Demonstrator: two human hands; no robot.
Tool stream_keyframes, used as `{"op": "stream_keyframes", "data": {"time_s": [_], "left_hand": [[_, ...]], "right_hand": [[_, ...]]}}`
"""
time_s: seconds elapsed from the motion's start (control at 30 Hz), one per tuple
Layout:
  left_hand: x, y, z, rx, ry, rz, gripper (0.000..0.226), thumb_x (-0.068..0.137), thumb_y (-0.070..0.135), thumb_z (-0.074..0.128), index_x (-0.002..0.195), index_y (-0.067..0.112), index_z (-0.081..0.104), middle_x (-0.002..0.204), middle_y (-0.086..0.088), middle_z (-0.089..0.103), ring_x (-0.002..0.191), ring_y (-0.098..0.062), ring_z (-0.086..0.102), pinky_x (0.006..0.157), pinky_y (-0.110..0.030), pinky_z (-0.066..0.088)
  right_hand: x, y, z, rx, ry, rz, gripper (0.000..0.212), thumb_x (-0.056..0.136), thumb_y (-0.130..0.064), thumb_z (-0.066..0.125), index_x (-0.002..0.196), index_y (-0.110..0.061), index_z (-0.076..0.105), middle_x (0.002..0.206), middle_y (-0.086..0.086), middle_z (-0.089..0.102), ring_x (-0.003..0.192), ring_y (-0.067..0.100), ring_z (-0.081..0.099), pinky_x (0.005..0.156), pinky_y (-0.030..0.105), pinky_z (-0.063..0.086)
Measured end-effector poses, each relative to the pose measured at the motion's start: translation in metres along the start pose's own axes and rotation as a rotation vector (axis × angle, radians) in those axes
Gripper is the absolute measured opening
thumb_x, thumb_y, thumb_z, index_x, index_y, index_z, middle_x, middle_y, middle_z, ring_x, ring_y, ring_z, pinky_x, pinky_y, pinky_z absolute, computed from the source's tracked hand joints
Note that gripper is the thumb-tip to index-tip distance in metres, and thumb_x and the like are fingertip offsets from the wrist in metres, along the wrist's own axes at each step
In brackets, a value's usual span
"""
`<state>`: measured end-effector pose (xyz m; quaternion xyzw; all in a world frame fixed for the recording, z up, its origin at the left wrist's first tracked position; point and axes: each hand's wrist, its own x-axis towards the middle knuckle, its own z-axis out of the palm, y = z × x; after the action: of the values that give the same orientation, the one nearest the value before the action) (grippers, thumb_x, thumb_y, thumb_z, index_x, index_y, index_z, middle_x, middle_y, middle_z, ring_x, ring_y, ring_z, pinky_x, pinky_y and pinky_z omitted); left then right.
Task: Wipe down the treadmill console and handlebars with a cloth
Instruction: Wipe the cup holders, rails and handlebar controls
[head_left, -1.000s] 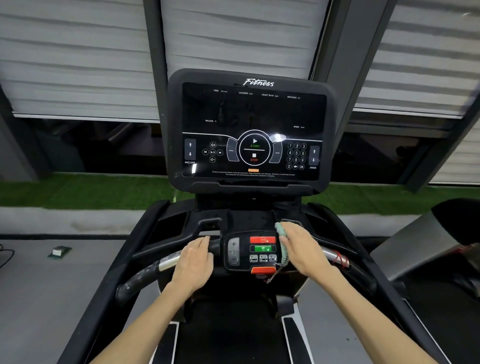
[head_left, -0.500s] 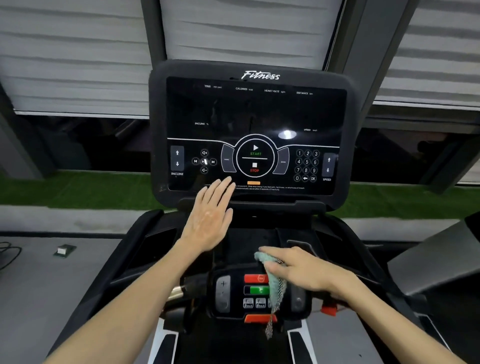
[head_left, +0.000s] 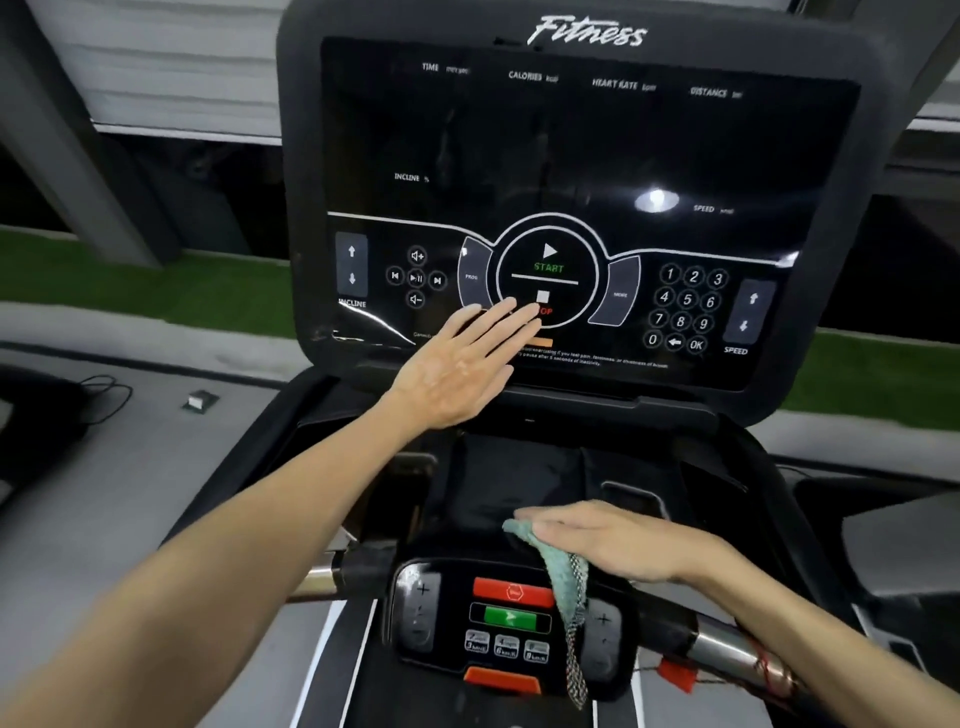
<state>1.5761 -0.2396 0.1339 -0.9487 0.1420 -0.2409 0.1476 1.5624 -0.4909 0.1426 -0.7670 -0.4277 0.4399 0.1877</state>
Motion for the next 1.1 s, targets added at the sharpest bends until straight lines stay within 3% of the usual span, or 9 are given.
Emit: {"op": "stream_keyframes", "data": {"time_s": [0.1,0.23,0.47,0.57,0.67,0.73,0.83,0.93,1.1], "left_hand": [[-0.001,0.002,0.002,-0.004,0.025,-0.004,0.057,0.101,0.028,0.034,0.154,0.01,0.023,0.162,-0.006,0.021,0.148,-0.024,0.023,0.119,-0.041,0.018],[-0.002,0.002,0.001,-0.021,0.038,-0.009,0.057,0.101,0.027,0.035,0.153,0.01,0.024,0.161,-0.007,0.023,0.148,-0.024,0.024,0.119,-0.041,0.018],[-0.002,0.001,0.0,-0.026,0.071,-0.003,0.056,0.1,0.025,0.036,0.153,0.009,0.027,0.16,-0.008,0.025,0.147,-0.025,0.026,0.118,-0.041,0.019],[-0.002,0.001,0.001,-0.025,0.069,-0.003,0.056,0.101,0.026,0.035,0.153,0.009,0.027,0.161,-0.008,0.024,0.147,-0.026,0.026,0.118,-0.042,0.019],[-0.001,0.001,0.002,-0.017,0.06,0.0,0.055,0.101,0.025,0.035,0.153,0.009,0.026,0.161,-0.009,0.024,0.147,-0.027,0.026,0.118,-0.043,0.02],[-0.001,0.002,0.002,-0.015,0.056,0.0,0.055,0.1,0.025,0.034,0.153,0.009,0.027,0.16,-0.009,0.025,0.146,-0.027,0.026,0.118,-0.043,0.021],[0.0,0.003,0.001,-0.013,0.06,0.005,0.055,0.099,0.024,0.034,0.152,0.009,0.03,0.16,-0.01,0.026,0.146,-0.027,0.028,0.117,-0.043,0.022],[-0.001,0.003,0.0,-0.028,0.068,0.0,0.053,0.099,0.022,0.037,0.15,0.008,0.034,0.159,-0.01,0.028,0.145,-0.027,0.029,0.117,-0.043,0.025],[-0.002,0.002,0.0,-0.006,0.054,-0.006,0.054,0.099,0.023,0.033,0.151,0.009,0.031,0.16,-0.008,0.026,0.146,-0.026,0.027,0.117,-0.042,0.02]], "right_hand": [[0.023,-0.032,0.005,-0.145,0.0,-0.087,0.05,0.106,-0.038,0.024,0.138,-0.005,0.043,0.143,0.01,0.047,0.131,0.022,0.043,0.11,0.034,0.03],[0.073,-0.077,0.022,-0.275,-0.036,-0.217,0.035,0.107,-0.027,0.026,0.097,-0.003,0.049,0.099,0.005,0.052,0.086,0.018,0.05,0.085,0.032,0.037],[0.05,-0.059,0.025,-0.155,0.046,-0.198,0.045,0.104,-0.044,0.025,0.131,-0.016,0.047,0.13,-0.001,0.058,0.119,0.023,0.053,0.106,0.042,0.038],[0.013,-0.03,0.013,-0.073,0.054,-0.111,0.047,0.104,-0.045,0.027,0.143,-0.024,0.041,0.139,-0.013,0.052,0.13,0.009,0.045,0.112,0.031,0.032],[-0.017,-0.014,0.005,-0.023,0.017,-0.029,0.052,0.102,-0.047,0.027,0.152,-0.031,0.021,0.153,-0.025,0.02,0.138,-0.014,0.017,0.118,0.017,0.013],[-0.019,-0.023,0.005,-0.088,-0.004,-0.022,0.051,0.104,-0.044,0.027,0.152,-0.028,0.022,0.153,-0.022,0.023,0.138,-0.008,0.023,0.116,0.016,0.016],[0.013,-0.061,0.015,-0.219,0.03,-0.083,0.036,0.104,-0.037,0.03,0.124,-0.011,0.045,0.124,0.001,0.052,0.108,0.016,0.05,0.099,0.037,0.039],[0.058,-0.097,0.037,-0.478,0.114,-0.197,0.022,0.102,-0.021,0.034,0.087,-0.008,0.043,0.095,0.012,0.048,0.083,0.024,0.042,0.08,0.043,0.044],[0.063,-0.103,0.065,-0.6,0.32,-0.279,0.013,0.095,-0.008,0.044,0.087,-0.005,0.054,0.091,0.013,0.052,0.081,0.031,0.048,0.074,0.046,0.048]]}}
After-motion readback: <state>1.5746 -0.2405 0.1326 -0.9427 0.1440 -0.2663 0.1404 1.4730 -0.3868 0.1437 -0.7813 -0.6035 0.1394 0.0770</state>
